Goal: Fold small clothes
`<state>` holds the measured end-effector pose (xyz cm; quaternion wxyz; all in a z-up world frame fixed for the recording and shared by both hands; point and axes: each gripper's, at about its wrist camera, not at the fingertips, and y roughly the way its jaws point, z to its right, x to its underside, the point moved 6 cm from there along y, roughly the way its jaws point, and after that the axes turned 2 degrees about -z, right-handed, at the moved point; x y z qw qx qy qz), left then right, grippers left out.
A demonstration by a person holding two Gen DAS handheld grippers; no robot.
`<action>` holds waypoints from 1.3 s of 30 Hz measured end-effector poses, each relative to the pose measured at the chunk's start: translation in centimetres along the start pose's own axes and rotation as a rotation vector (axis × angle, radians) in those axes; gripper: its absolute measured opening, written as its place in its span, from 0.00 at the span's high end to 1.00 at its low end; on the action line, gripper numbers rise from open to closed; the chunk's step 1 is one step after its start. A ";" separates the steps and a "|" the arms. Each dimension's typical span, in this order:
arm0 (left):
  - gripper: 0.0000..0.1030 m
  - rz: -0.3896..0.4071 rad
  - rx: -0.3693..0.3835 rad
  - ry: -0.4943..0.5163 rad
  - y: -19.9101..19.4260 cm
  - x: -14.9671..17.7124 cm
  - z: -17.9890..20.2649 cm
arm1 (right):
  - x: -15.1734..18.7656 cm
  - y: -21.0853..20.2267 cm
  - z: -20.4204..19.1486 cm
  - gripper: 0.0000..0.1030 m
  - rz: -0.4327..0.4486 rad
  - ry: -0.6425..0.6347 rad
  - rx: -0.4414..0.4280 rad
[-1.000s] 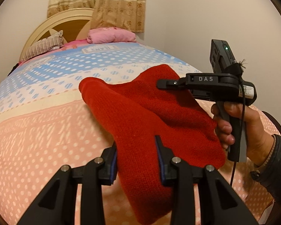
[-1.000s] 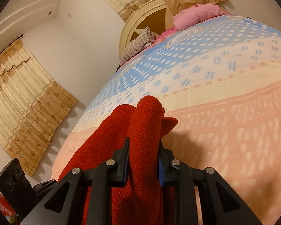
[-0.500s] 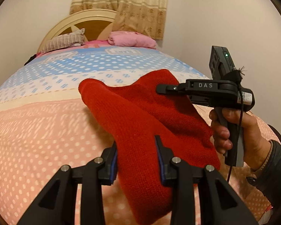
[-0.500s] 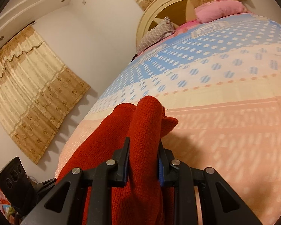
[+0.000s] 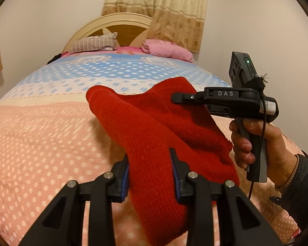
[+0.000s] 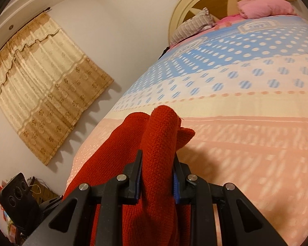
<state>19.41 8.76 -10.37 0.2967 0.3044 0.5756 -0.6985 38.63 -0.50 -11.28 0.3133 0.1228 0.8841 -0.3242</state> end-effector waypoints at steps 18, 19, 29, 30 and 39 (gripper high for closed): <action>0.67 0.001 -0.042 -0.080 -1.5 2.4 -4.7 | 0.5 6.5 -4.1 0.77 -0.087 -0.046 -0.041; 0.67 0.000 -0.043 -0.082 -1.5 2.6 -4.8 | 0.5 6.7 -4.2 0.77 -0.090 -0.047 -0.042; 0.67 -0.014 -0.061 -0.092 -2.0 3.9 -6.3 | 0.9 7.9 -4.7 0.77 -0.116 -0.053 -0.057; 0.67 -0.017 -0.063 -0.095 -2.0 4.1 -6.5 | 0.9 7.9 -4.7 0.77 -0.119 -0.053 -0.057; 0.62 -0.045 -0.085 -0.122 -1.3 5.4 -7.0 | 1.3 9.1 -3.3 0.77 -0.142 -0.031 0.007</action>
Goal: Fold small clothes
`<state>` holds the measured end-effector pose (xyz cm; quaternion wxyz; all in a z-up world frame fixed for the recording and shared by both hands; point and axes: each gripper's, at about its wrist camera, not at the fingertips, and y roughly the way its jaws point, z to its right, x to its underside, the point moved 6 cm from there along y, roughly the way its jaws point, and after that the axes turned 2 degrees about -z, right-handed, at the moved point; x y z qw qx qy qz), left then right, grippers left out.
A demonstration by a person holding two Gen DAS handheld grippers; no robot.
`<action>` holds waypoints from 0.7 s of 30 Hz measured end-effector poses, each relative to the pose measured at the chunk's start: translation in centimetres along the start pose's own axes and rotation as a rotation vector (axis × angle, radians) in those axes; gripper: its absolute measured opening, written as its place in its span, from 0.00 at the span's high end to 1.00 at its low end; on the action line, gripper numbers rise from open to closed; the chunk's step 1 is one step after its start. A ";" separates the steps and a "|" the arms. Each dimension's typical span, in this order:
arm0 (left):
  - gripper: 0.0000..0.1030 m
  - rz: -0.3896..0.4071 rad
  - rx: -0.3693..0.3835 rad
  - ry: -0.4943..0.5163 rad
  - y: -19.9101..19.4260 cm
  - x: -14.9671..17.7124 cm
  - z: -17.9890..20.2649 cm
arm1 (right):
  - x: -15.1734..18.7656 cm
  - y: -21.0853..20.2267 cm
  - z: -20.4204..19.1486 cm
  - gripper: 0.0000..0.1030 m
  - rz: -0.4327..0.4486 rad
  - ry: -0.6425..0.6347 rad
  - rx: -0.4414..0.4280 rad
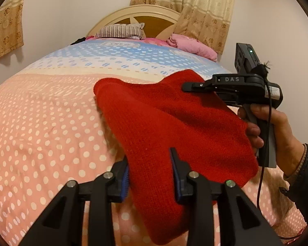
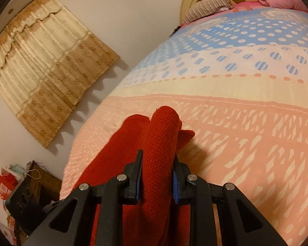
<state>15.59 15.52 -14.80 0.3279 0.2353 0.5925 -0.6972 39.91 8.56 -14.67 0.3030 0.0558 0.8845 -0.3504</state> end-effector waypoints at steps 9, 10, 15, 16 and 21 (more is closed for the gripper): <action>0.37 -0.015 -0.060 0.001 0.5 0.5 -0.5 | 1.1 1.6 3.3 0.77 -0.033 0.054 0.096; 0.32 -0.016 -0.069 0.003 0.6 0.6 -0.5 | 1.2 1.6 3.5 0.77 -0.033 0.059 0.094; 0.26 -0.022 -0.089 0.000 0.5 0.8 -0.7 | 1.6 1.5 3.8 0.76 -0.038 0.073 0.097; 0.26 -0.021 -0.093 0.001 0.3 0.7 -0.7 | 1.6 1.5 3.8 0.74 -0.038 0.069 0.104; 0.19 0.093 -0.142 -0.010 -2.5 -1.7 -1.9 | 1.3 -0.8 2.0 0.70 0.028 -0.019 0.151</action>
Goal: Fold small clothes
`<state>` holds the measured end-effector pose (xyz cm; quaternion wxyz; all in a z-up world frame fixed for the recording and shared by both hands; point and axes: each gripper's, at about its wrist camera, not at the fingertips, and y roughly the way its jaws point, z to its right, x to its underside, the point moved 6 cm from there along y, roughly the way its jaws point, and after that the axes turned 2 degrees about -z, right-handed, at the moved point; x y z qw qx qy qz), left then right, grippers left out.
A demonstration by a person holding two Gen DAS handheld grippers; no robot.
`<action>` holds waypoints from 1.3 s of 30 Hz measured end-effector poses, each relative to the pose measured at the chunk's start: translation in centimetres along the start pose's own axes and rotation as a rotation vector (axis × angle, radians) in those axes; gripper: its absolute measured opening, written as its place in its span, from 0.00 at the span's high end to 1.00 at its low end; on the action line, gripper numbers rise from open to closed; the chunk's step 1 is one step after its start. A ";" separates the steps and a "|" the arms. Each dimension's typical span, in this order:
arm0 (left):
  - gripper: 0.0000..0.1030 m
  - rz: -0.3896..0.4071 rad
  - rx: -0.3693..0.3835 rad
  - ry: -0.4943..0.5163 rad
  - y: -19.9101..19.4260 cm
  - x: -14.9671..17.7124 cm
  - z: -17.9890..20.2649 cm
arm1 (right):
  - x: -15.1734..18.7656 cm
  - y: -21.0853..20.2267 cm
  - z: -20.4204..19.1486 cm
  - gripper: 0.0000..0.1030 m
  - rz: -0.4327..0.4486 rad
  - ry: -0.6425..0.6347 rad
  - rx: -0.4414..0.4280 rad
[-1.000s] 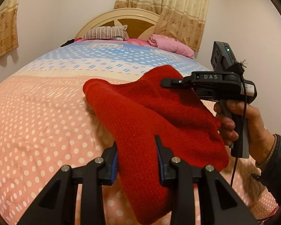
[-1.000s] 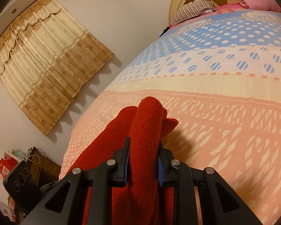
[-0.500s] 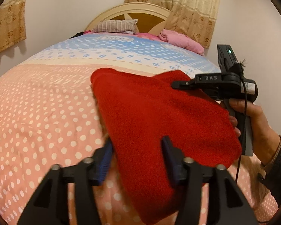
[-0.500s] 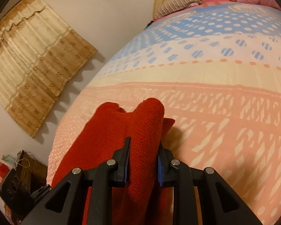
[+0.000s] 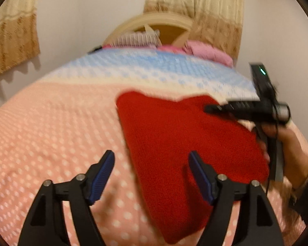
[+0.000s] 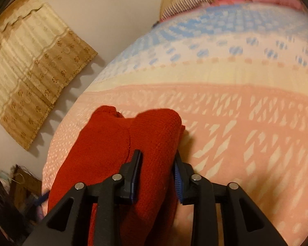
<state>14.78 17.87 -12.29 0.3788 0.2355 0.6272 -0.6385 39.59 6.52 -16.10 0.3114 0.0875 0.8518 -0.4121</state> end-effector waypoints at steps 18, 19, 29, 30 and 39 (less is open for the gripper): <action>0.08 -0.102 -0.056 -0.062 3.6 2.9 -2.4 | 7.7 -4.0 -3.3 0.52 -0.026 0.022 -0.241; 0.08 -0.098 -0.064 -0.057 3.2 2.9 -2.1 | 7.8 -4.2 -3.5 0.52 -0.025 0.026 -0.235; 0.00 0.093 -0.089 -0.045 -5.2 0.0 -0.3 | 8.4 -14.4 -10.1 0.38 0.287 -0.155 0.154; 0.00 0.101 -0.080 -0.046 -5.7 -0.3 -0.3 | 8.4 -15.2 -10.5 0.38 0.311 -0.175 0.190; 0.00 0.143 -0.053 -0.037 -6.9 -1.3 0.1 | 8.9 -17.6 -12.1 0.38 0.367 -0.176 0.220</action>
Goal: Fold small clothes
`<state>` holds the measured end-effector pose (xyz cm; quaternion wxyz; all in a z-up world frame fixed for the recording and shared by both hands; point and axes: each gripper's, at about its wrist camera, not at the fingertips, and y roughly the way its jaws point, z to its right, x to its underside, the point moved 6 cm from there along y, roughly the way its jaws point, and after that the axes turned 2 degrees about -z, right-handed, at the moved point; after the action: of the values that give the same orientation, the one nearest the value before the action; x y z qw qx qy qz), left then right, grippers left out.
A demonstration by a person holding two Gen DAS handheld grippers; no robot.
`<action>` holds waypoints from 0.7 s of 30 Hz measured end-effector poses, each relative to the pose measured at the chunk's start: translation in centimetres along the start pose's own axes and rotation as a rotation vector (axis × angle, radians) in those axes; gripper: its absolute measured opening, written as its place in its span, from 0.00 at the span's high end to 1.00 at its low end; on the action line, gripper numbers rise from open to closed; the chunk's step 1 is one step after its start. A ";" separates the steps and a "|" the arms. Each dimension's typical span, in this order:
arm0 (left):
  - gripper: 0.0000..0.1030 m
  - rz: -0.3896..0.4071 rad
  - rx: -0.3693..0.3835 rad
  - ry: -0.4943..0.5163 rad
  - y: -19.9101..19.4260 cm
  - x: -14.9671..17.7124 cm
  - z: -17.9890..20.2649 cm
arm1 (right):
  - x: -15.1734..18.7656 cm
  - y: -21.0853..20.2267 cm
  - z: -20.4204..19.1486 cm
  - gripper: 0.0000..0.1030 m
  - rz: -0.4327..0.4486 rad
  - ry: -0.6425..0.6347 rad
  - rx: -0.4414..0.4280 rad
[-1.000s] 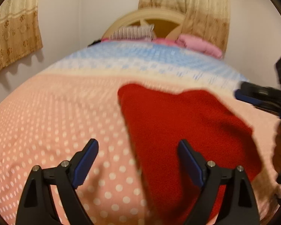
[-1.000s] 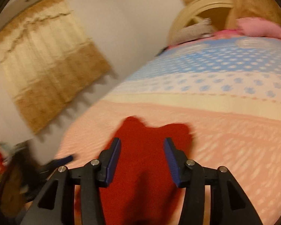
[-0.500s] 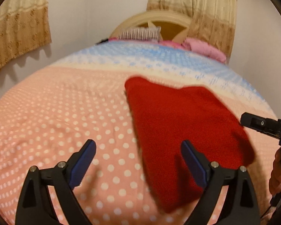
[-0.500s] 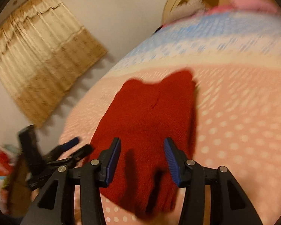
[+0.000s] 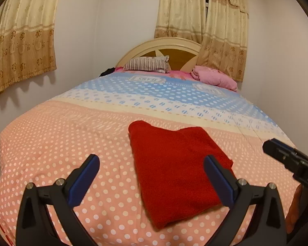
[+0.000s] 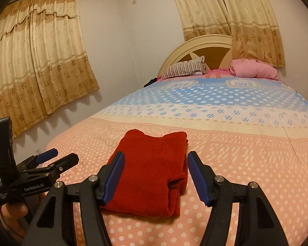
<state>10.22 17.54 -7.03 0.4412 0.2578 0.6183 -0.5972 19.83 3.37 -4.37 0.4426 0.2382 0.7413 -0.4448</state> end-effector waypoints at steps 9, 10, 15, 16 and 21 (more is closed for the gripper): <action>0.00 0.017 0.001 0.005 -0.7 -0.2 0.3 | 0.3 -1.5 -1.0 0.37 0.014 -0.010 -0.011; 0.00 0.015 0.002 0.006 -0.6 -0.2 0.3 | 0.2 -1.6 -1.1 0.37 0.013 -0.012 -0.011; 0.00 0.010 0.002 0.008 -0.5 0.0 0.5 | 0.2 -1.5 -1.0 0.37 0.012 -0.011 -0.008; 0.00 0.009 0.001 0.009 -0.5 0.0 0.6 | 0.2 -1.5 -1.0 0.37 0.011 -0.013 -0.007; 0.00 0.006 0.002 0.017 -0.4 0.1 0.8 | 0.3 -1.6 -0.9 0.37 0.006 -0.011 -0.005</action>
<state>10.02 16.70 -6.88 0.4375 0.2650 0.6205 -0.5944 18.08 3.39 -3.72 0.4487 0.2367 0.7393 -0.4428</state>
